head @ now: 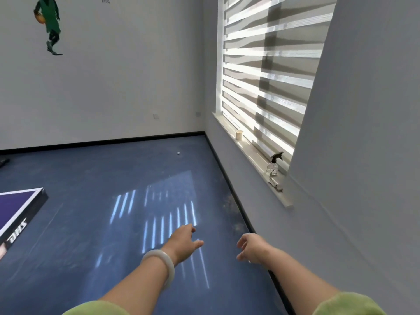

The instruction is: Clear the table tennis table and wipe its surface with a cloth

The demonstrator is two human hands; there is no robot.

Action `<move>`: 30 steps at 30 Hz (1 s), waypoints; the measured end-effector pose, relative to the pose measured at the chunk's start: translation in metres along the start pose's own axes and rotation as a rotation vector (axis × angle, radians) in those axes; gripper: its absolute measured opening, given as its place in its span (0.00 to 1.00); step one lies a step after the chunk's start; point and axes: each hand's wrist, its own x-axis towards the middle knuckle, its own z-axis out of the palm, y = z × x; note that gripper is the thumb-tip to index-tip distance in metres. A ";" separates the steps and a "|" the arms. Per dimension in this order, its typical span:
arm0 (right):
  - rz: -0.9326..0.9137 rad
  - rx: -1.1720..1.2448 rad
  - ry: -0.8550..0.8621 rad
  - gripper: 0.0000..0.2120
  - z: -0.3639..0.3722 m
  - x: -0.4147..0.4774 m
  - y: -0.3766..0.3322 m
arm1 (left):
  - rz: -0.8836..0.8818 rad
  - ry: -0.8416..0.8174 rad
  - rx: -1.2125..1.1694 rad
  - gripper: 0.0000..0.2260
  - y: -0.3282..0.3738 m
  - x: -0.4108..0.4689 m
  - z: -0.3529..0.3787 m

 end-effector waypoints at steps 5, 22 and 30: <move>0.013 -0.039 -0.009 0.15 -0.055 0.080 -0.008 | -0.011 -0.029 -0.025 0.23 0.020 0.097 -0.015; 0.362 0.345 0.263 0.11 -0.192 0.314 0.014 | 0.293 -0.312 0.140 0.23 0.119 0.492 -0.051; 0.508 0.448 0.265 0.10 -0.234 0.399 0.056 | 0.372 -0.411 0.169 0.22 0.187 0.609 -0.024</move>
